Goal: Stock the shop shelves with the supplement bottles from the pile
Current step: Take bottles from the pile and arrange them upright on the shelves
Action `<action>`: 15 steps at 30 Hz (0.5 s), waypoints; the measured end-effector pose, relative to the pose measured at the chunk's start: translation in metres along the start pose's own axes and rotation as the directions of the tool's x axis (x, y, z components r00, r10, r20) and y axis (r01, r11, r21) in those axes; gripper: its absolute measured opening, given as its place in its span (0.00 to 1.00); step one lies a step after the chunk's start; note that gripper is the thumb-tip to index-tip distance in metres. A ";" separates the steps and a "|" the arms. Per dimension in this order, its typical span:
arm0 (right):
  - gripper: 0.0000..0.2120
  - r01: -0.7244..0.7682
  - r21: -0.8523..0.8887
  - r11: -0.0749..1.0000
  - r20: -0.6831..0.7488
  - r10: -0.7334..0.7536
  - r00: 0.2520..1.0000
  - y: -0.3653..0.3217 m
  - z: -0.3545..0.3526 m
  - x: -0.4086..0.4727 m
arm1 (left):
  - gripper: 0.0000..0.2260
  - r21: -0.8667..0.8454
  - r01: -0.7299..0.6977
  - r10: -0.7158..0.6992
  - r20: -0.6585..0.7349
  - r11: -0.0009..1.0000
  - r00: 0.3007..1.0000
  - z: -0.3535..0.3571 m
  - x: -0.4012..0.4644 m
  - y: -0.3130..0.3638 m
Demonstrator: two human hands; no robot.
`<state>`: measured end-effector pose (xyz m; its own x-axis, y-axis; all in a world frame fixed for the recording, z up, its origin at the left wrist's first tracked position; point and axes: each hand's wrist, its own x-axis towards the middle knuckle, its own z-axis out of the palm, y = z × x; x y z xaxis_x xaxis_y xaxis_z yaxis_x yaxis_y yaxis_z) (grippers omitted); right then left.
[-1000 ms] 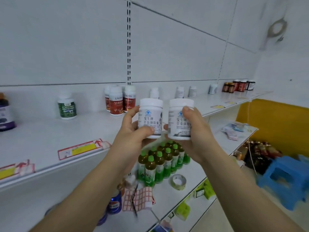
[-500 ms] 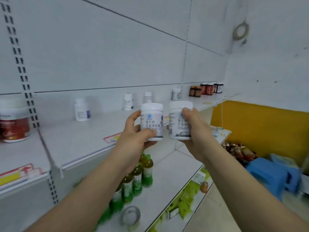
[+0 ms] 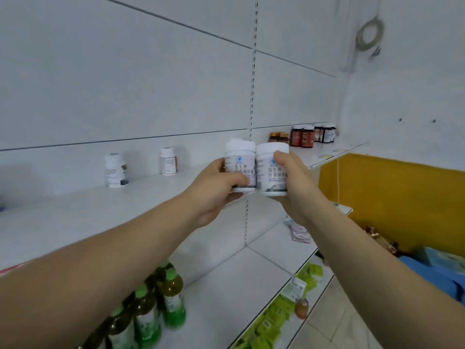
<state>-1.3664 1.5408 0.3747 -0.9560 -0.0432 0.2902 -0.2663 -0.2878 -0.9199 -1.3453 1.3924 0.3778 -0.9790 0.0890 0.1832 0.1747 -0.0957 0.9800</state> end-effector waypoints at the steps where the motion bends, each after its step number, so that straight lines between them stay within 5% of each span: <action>1: 0.06 -0.012 0.008 1.000 -0.001 0.012 1.000 0.005 -0.006 0.019 | 0.14 0.041 -0.008 0.009 -0.007 0.999 1.000 0.000 0.019 -0.002; 15: 0.11 -0.005 -0.229 0.973 0.168 0.045 0.985 0.062 -0.076 0.283 | 0.40 0.492 0.138 -0.059 -0.171 0.860 0.983 -0.011 0.248 -0.051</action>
<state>-1.6628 1.5831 0.3799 -0.9328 -0.2158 0.2887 -0.2822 -0.0611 -0.9574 -1.5985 1.4088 0.3724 -0.9912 -0.0764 0.1085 0.0670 0.4178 0.9060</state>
